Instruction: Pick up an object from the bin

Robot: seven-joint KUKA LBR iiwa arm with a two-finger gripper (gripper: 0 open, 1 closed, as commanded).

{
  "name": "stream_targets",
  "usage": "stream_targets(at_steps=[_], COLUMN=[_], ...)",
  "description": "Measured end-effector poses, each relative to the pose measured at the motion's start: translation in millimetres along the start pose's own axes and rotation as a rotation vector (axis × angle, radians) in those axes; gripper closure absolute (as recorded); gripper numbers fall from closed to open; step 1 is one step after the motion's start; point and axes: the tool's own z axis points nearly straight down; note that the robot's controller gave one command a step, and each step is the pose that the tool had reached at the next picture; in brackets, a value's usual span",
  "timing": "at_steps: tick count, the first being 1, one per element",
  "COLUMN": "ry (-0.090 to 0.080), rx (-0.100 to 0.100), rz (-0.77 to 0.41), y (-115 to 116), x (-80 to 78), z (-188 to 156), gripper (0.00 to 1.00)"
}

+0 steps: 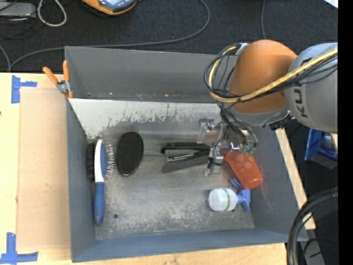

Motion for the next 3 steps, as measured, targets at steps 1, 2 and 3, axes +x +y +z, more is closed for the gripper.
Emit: stream_targets(at_steps=[1, 2, 3], ry=[-0.007, -0.007, -0.011], rx=[0.000, 0.001, -0.001], rz=[0.000, -0.176, -0.075], y=[0.0, -11.1, -0.9], x=[-1.1, -26.3, -29.4], z=[-5.0, 114.9, 73.5], gripper=[0.00, 0.00, 0.00])
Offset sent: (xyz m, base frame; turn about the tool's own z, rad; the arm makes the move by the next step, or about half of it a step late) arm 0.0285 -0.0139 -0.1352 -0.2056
